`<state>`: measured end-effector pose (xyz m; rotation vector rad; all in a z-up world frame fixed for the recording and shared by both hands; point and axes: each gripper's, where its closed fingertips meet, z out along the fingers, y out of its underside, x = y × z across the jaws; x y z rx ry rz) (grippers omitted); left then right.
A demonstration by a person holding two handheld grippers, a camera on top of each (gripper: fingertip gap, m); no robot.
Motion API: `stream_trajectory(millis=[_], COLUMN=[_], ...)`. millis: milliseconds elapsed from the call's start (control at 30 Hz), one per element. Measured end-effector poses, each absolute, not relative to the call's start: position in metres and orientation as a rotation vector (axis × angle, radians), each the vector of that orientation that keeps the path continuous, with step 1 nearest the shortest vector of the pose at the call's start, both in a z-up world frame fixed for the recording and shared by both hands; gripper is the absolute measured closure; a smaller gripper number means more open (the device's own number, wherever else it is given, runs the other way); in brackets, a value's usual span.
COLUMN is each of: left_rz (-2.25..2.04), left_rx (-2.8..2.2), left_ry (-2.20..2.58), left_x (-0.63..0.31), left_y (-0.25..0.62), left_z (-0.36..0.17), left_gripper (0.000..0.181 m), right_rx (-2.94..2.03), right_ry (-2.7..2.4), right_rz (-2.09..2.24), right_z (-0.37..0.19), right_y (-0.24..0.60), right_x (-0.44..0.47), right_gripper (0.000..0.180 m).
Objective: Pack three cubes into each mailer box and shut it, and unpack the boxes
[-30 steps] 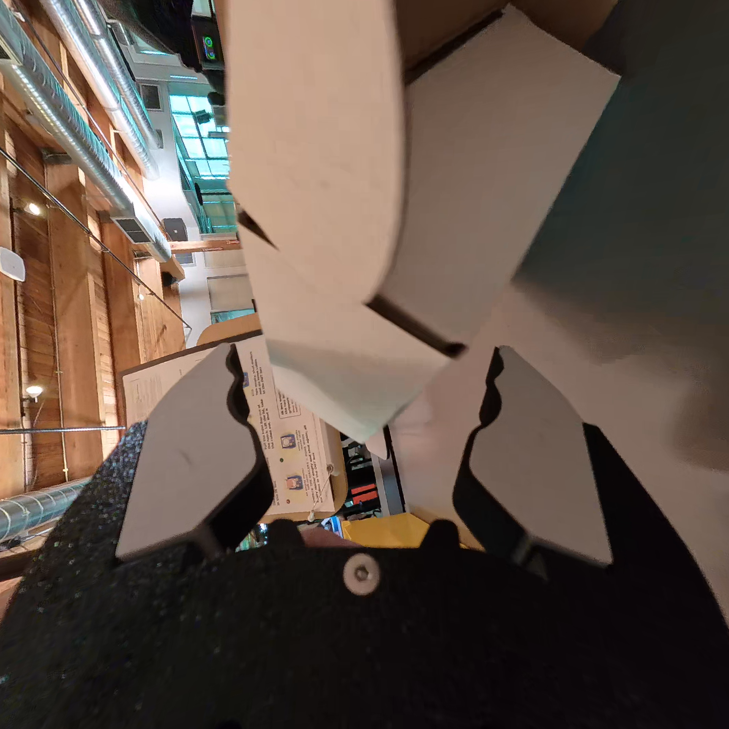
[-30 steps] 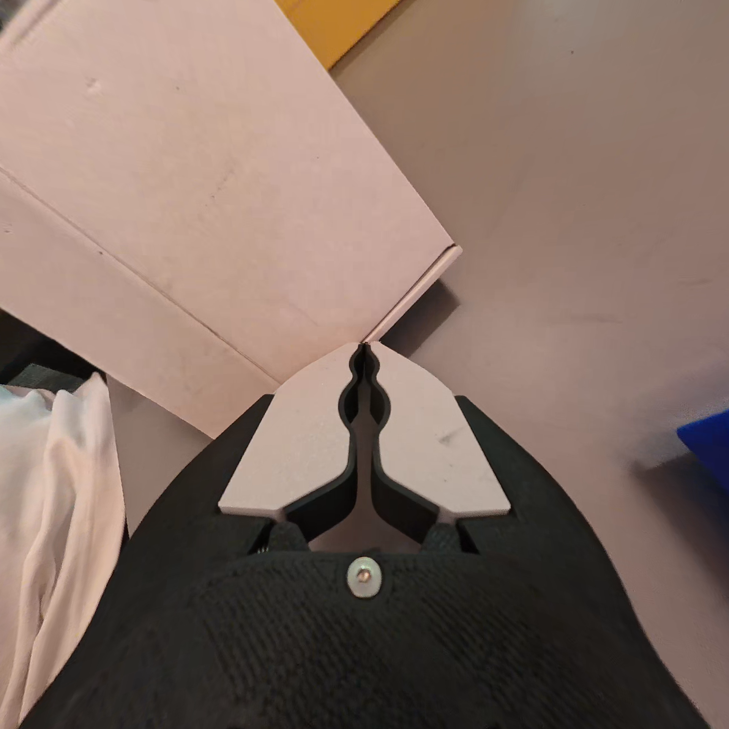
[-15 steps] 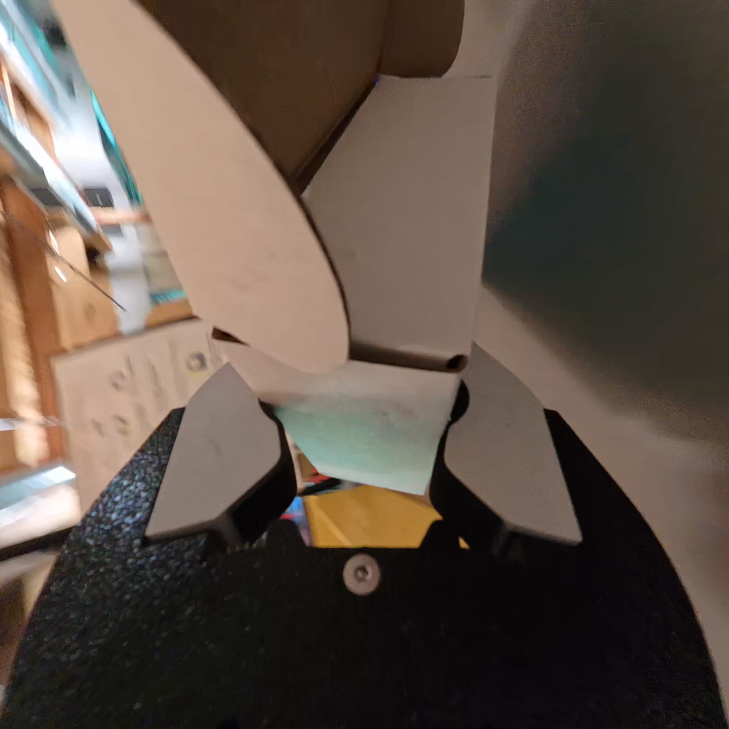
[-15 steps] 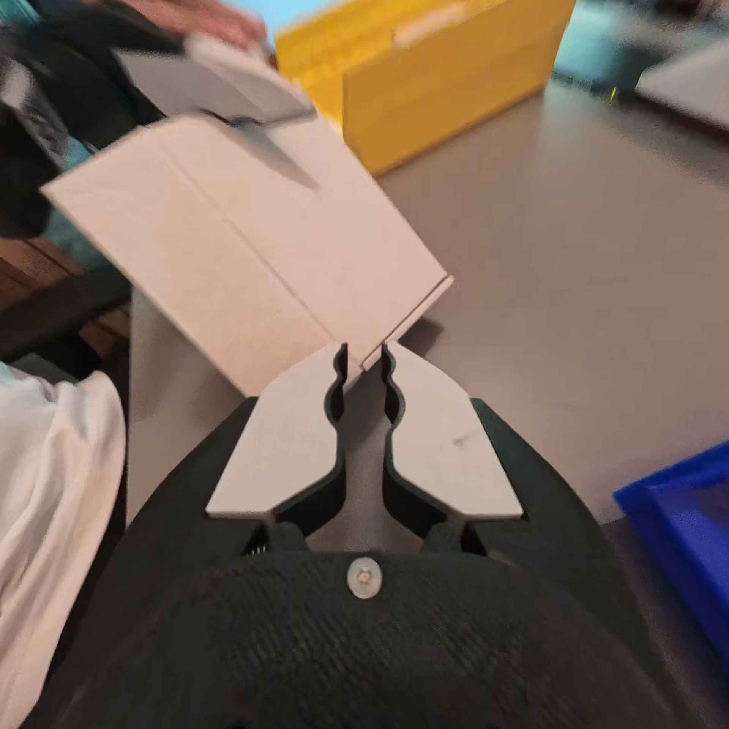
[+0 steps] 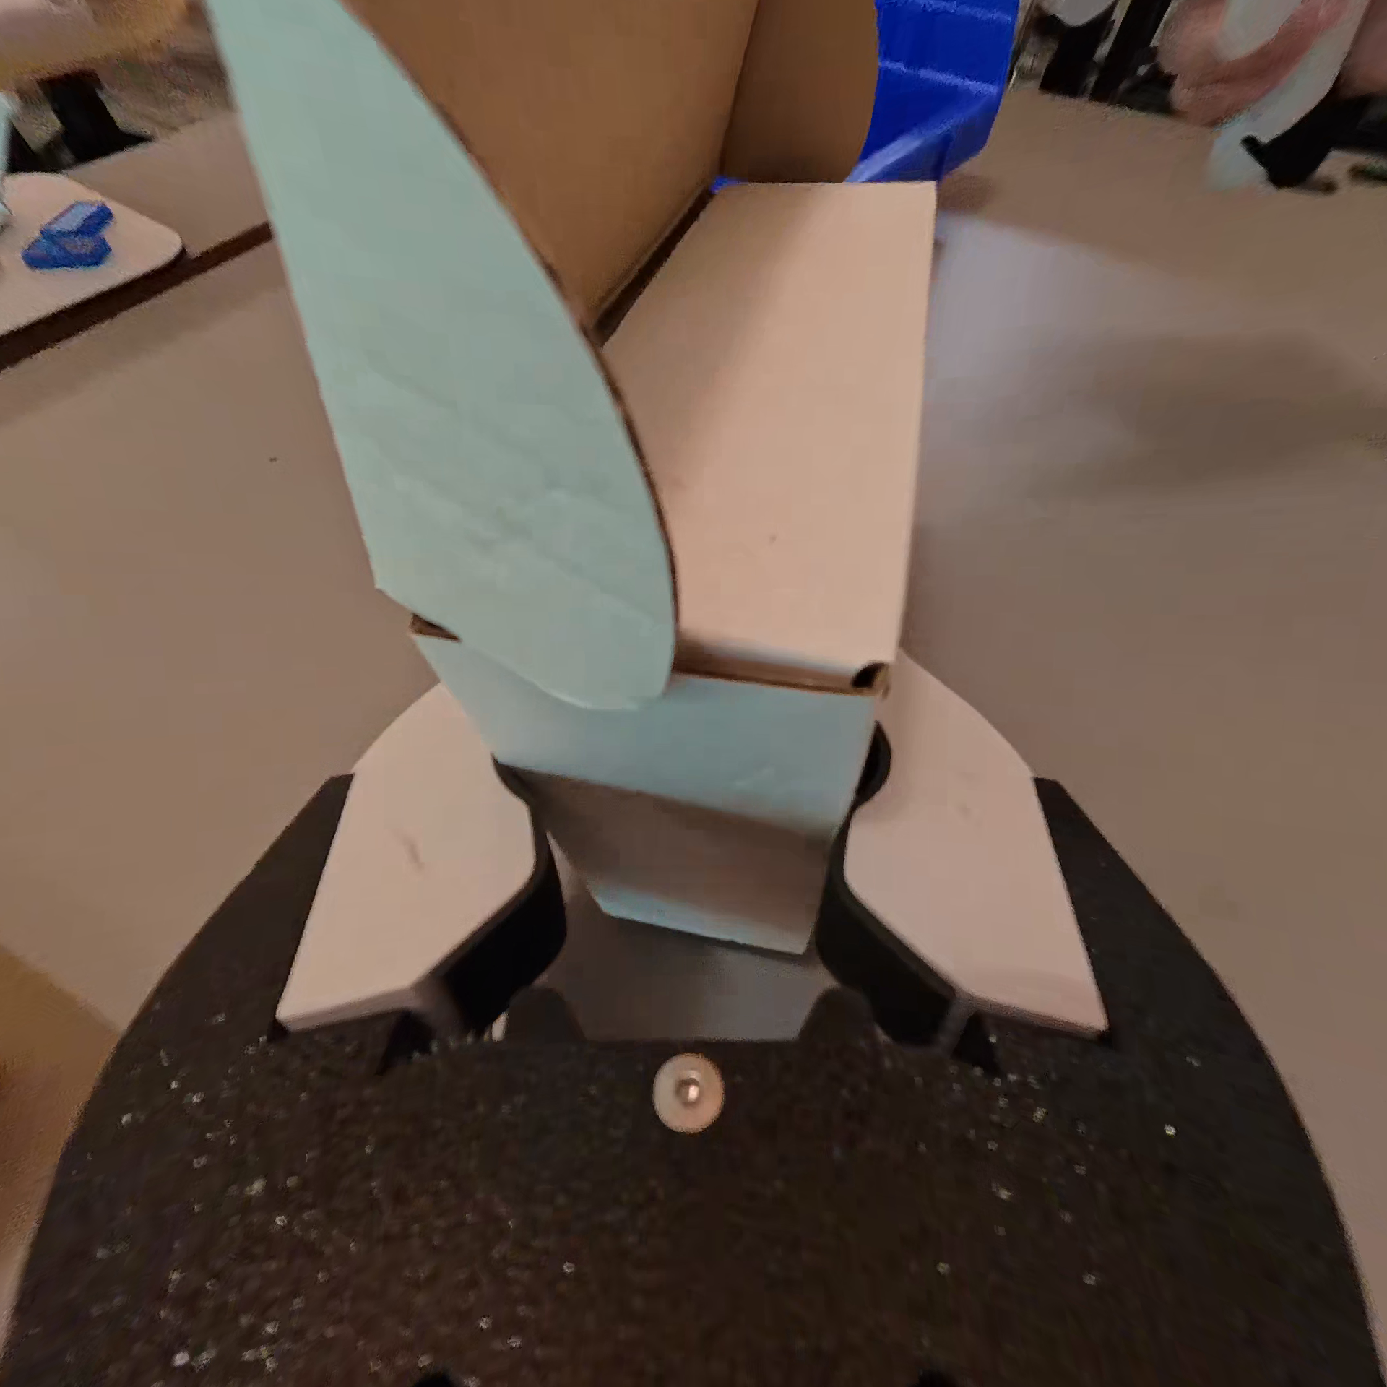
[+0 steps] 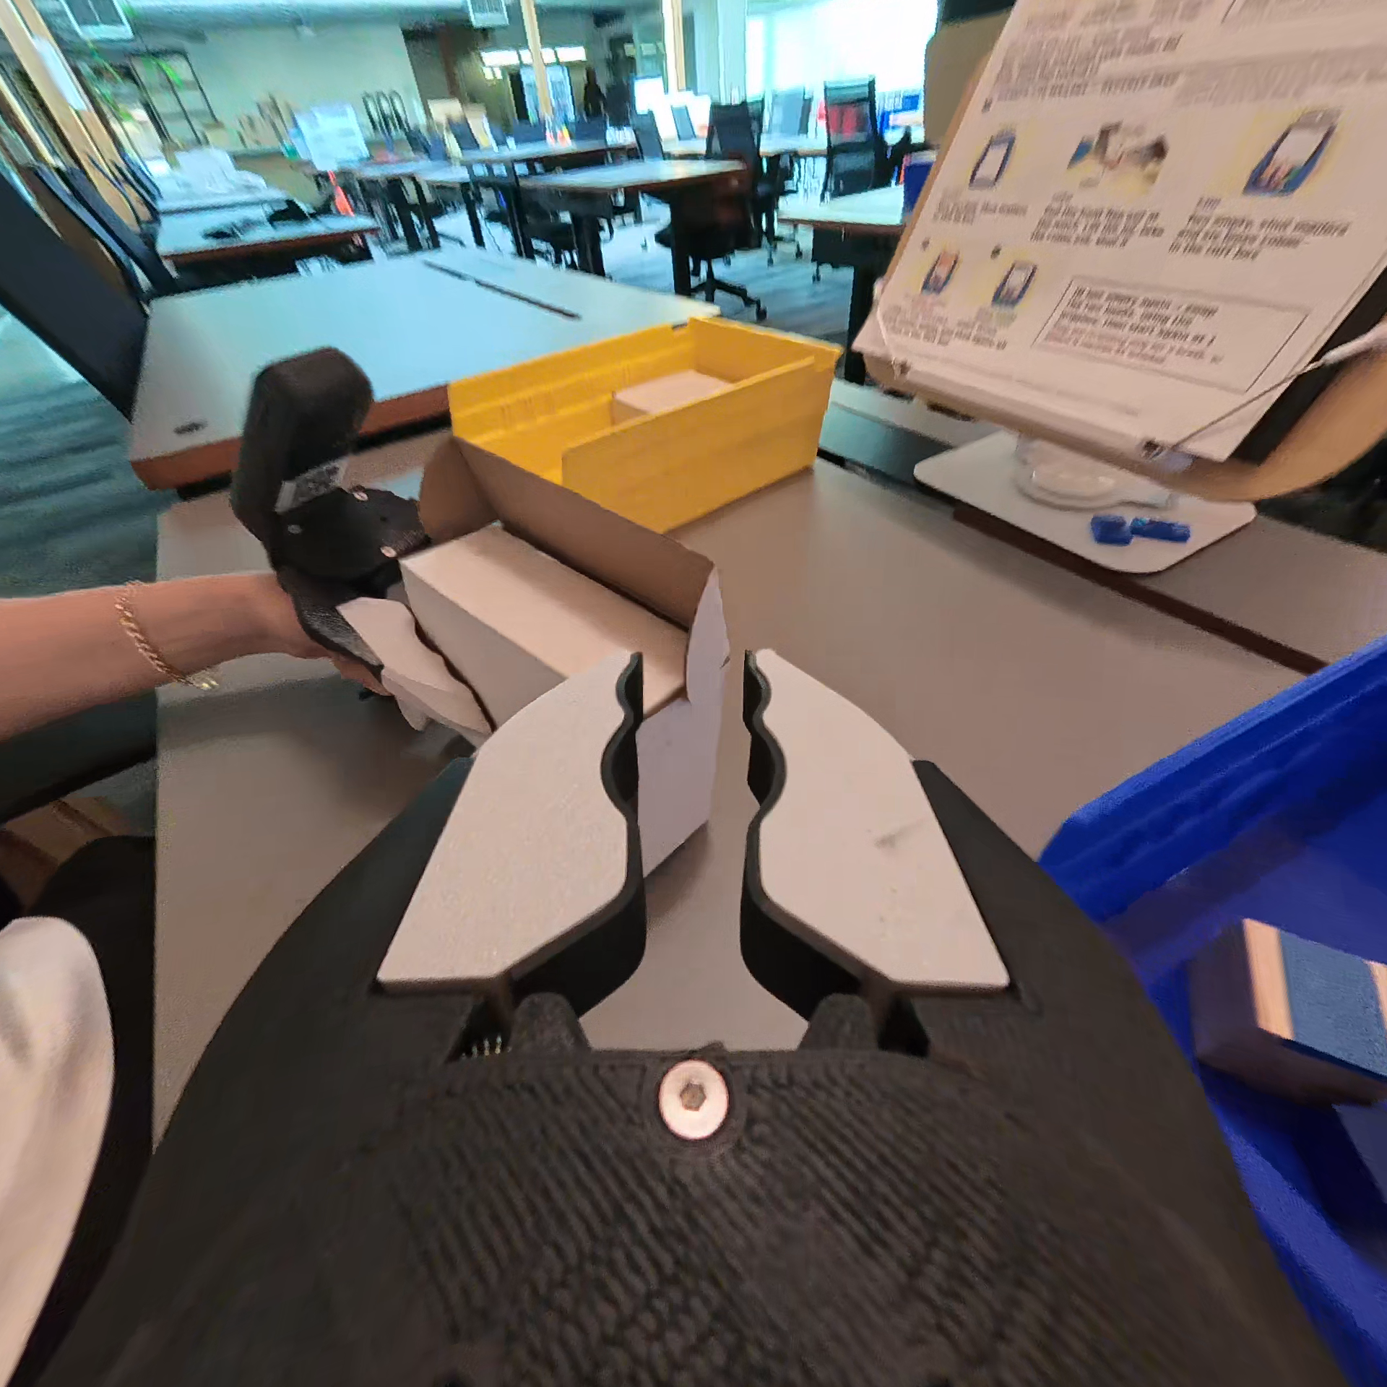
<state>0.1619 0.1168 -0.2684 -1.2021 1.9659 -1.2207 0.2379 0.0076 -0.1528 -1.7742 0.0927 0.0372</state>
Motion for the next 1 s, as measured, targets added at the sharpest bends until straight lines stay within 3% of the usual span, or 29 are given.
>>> stream_trajectory(millis=[167,467,667,1000], left_rz=[-0.986,-0.940,-0.928,-0.929], left_rx=[-1.154,-1.107,-1.106,-1.149], left_ry=[2.052,2.079,2.076,2.071], left_x=[0.162,0.161,0.161,0.161], left_y=[0.116,0.113,0.112,0.114], left_z=[-0.286,-0.289,-0.290,-0.291], left_gripper=[0.097,0.097,0.097,0.096], right_rx=[-1.906,-1.903,-1.754,-1.683], right_ry=[0.070,0.090,0.376,0.470], right_rz=[-0.063,-0.133,0.265,0.364], right_z=[-0.183,-0.181,-0.171,-0.173], right_y=[0.029,0.038,0.041,0.047], right_x=[0.237,0.240,0.235,0.234], right_gripper=[0.161,0.177,0.173,0.169])
